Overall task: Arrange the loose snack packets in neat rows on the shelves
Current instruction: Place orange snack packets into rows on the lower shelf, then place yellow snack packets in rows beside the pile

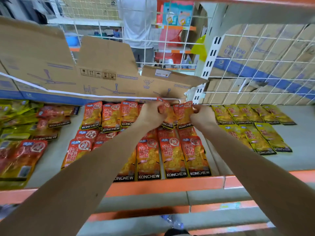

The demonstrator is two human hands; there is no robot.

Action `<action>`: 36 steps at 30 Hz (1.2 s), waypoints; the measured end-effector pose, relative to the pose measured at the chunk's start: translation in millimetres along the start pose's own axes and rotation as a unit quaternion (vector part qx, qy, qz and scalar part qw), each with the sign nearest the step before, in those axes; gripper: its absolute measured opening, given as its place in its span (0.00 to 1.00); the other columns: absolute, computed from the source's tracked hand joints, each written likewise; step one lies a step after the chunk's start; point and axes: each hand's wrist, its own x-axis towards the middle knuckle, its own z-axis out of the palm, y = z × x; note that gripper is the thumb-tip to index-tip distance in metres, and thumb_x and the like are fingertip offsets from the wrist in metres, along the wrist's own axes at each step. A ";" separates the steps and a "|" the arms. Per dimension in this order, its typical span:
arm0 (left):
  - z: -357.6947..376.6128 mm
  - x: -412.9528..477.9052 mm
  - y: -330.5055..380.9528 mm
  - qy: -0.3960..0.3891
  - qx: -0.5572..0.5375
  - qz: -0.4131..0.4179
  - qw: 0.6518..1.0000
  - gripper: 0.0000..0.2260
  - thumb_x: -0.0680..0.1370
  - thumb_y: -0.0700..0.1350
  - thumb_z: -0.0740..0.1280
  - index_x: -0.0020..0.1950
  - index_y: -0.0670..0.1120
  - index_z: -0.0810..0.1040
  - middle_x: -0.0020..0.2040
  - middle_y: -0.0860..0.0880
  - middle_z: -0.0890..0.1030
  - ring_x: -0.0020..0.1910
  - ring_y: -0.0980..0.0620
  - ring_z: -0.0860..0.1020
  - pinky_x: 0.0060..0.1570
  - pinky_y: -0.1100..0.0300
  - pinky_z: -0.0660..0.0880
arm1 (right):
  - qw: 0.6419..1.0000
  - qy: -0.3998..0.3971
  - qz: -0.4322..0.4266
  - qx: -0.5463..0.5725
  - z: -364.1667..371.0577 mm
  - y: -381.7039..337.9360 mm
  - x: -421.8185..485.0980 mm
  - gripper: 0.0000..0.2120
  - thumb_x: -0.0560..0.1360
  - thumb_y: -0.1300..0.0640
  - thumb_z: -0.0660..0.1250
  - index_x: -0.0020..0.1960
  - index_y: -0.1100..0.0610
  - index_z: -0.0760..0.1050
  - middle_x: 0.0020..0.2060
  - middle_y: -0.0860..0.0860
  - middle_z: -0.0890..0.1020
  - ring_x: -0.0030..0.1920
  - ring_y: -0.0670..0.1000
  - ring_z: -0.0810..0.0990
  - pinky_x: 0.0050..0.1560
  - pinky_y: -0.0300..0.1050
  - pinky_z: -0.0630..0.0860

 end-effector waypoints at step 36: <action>14.0 4.0 3.9 -0.135 0.302 0.071 0.941 0.24 0.81 0.61 0.57 0.77 0.59 0.62 0.81 0.52 0.55 0.77 0.44 0.55 0.73 0.41 0.53 | 0.930 -0.121 -0.224 -0.267 1.1 23.1 11.1 0.23 0.80 0.53 0.60 0.75 0.48 0.64 0.79 0.50 0.57 0.75 0.56 0.53 0.72 0.62 0.54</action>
